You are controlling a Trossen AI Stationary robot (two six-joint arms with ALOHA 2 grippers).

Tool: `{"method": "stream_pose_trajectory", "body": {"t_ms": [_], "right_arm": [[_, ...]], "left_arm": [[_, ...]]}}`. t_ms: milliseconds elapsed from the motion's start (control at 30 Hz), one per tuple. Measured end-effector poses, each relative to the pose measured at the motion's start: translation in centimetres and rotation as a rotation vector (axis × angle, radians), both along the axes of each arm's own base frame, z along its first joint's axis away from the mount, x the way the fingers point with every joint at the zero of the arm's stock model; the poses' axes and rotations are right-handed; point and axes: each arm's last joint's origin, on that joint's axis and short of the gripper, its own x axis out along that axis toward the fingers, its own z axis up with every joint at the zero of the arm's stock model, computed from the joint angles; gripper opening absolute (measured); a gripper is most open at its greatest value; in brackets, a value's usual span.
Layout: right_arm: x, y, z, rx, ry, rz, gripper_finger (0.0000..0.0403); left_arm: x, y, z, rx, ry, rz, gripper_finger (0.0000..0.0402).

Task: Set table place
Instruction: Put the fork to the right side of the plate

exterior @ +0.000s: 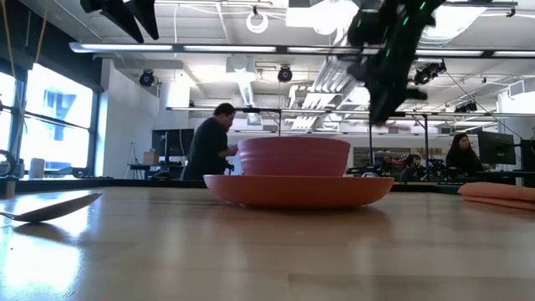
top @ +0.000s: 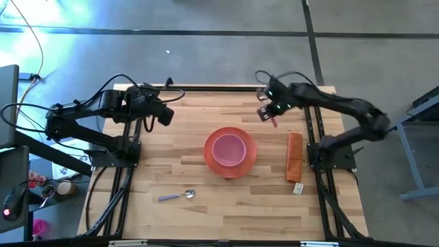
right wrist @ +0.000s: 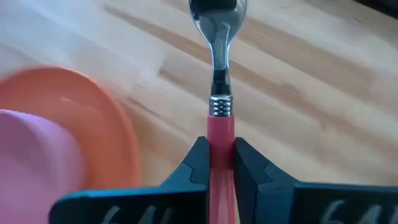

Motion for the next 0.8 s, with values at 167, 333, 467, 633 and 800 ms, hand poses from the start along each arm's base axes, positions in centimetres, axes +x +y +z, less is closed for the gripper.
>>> {"method": "stream_pose_trajectory", "body": {"t_ms": [167, 333, 467, 633, 800], "right_arm": [[-0.9, 6.9, 2.3, -0.027, -0.082, -0.213, 0.0006], [-0.2, 12.3, 1.3, 0.018, -0.08, -0.368, 0.0006], [1.1, 15.4, -0.8, 0.074, -0.022, -0.465, 0.0006], [2.8, 18.3, -4.2, 0.131, 0.101, -0.544, 0.0006], [4.4, 20.1, -7.0, 0.129, 0.154, -0.507, 0.0006]], "left_arm": [[0.0, 0.1, 0.1, 0.041, 0.03, -0.008, 0.0198], [0.1, 0.1, 0.2, 0.062, 0.047, -0.032, 0.0198], [0.4, 0.2, 0.3, 0.075, 0.039, -0.065, 0.0198], [0.6, 0.2, 0.4, 0.077, 0.047, -0.106, 0.0198], [0.6, 0.2, 0.4, 0.084, 0.074, -0.135, 0.0198]]}}
